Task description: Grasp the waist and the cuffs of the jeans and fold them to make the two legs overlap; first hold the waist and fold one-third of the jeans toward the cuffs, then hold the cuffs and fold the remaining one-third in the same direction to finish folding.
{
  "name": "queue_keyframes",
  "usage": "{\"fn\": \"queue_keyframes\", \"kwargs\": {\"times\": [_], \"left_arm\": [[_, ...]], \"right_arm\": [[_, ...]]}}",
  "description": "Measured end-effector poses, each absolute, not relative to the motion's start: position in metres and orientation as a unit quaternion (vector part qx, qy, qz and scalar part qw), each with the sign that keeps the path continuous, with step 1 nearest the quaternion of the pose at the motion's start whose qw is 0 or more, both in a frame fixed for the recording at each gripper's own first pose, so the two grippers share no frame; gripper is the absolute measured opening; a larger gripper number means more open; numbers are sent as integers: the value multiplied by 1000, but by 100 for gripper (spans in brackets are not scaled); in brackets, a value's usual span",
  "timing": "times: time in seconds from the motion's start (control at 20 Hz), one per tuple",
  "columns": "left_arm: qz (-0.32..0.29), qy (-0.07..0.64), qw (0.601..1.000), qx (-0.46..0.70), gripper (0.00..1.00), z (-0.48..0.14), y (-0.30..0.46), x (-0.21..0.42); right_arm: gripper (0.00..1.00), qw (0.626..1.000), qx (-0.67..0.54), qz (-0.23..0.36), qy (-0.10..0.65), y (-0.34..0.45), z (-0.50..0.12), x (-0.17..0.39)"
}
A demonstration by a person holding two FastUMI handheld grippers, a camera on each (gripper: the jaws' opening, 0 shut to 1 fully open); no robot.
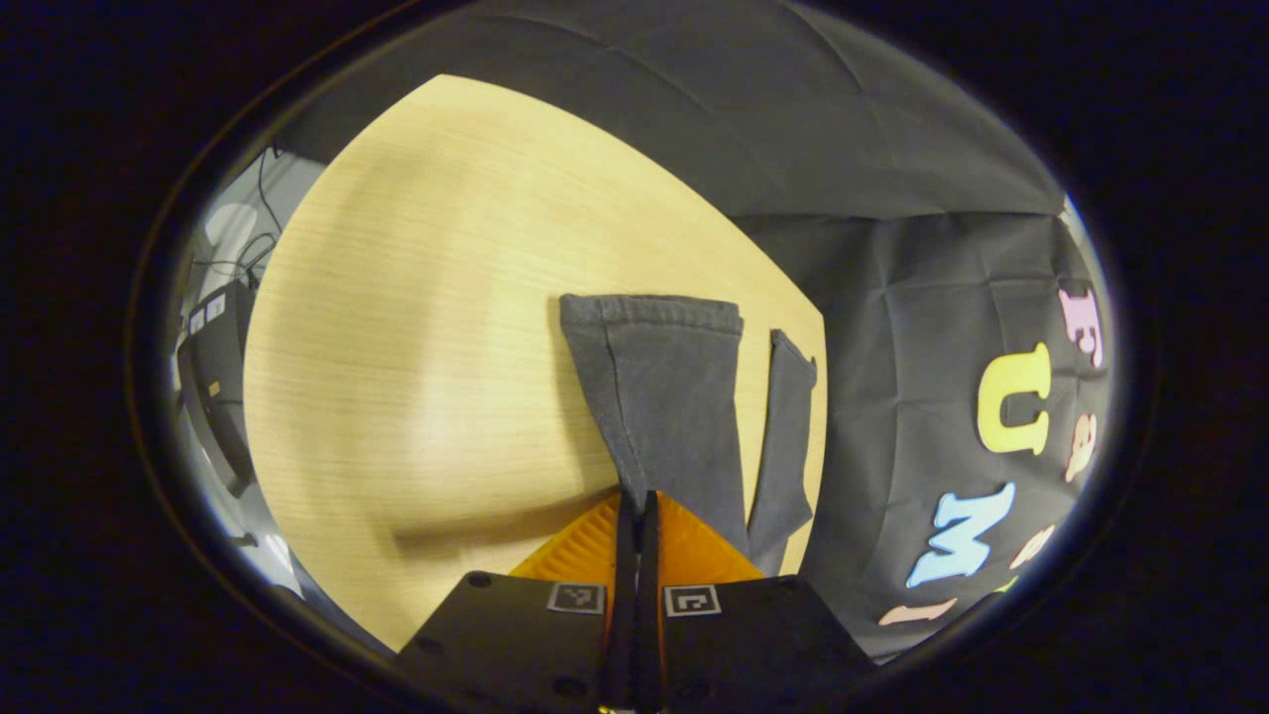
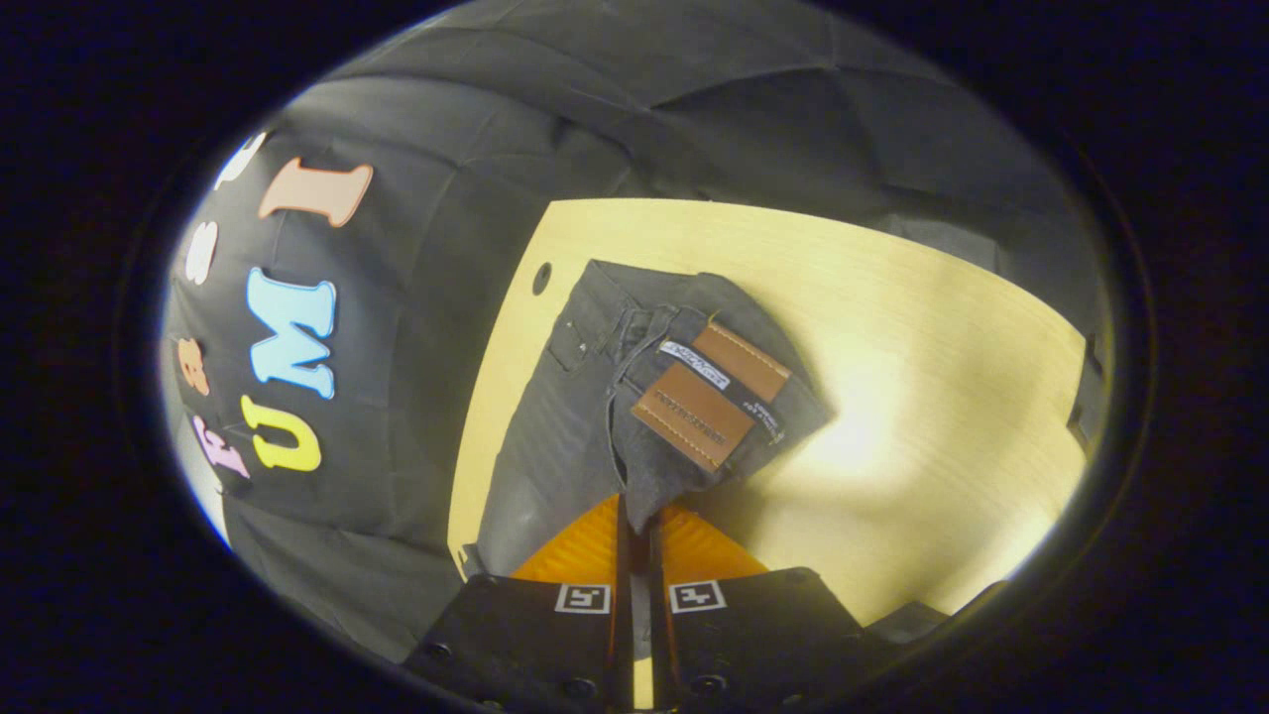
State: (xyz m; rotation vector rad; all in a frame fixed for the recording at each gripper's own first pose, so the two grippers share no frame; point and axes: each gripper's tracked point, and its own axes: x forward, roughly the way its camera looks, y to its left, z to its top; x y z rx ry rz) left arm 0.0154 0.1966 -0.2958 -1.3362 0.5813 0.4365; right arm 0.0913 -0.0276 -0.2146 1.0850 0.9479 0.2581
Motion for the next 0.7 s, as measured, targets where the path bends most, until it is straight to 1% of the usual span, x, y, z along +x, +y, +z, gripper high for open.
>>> {"fn": "queue_keyframes", "kwargs": {"times": [0.1, 0.15, 0.2, 0.35, 0.45, 0.6, 0.65, 0.7], "left_arm": [[172, 260, 731, -608, 8, -282, 183, 31], [161, 255, 729, -615, 8, -272, 176, 39], [150, 248, 726, -624, 8, -265, 170, 47], [123, 225, 703, -664, 8, -243, 152, 68], [117, 213, 686, -686, 8, -237, 145, 87], [104, 195, 660, -718, 8, -217, 138, 129], [101, 194, 660, -719, 8, -209, 138, 143], [99, 199, 667, -712, 7, -202, 123, 166]], "right_arm": [[7, 745, 490, 131, 434, -33, -212, 94], [4, 742, 491, 140, 434, -35, -209, 95], [4, 739, 494, 148, 433, -38, -207, 96], [3, 725, 514, 175, 424, -47, -196, 106], [3, 713, 528, 191, 420, -53, -189, 112], [3, 701, 542, 214, 411, -68, -175, 128], [7, 697, 548, 221, 406, -74, -169, 138], [2, 690, 555, 228, 404, -78, -166, 147]]}}
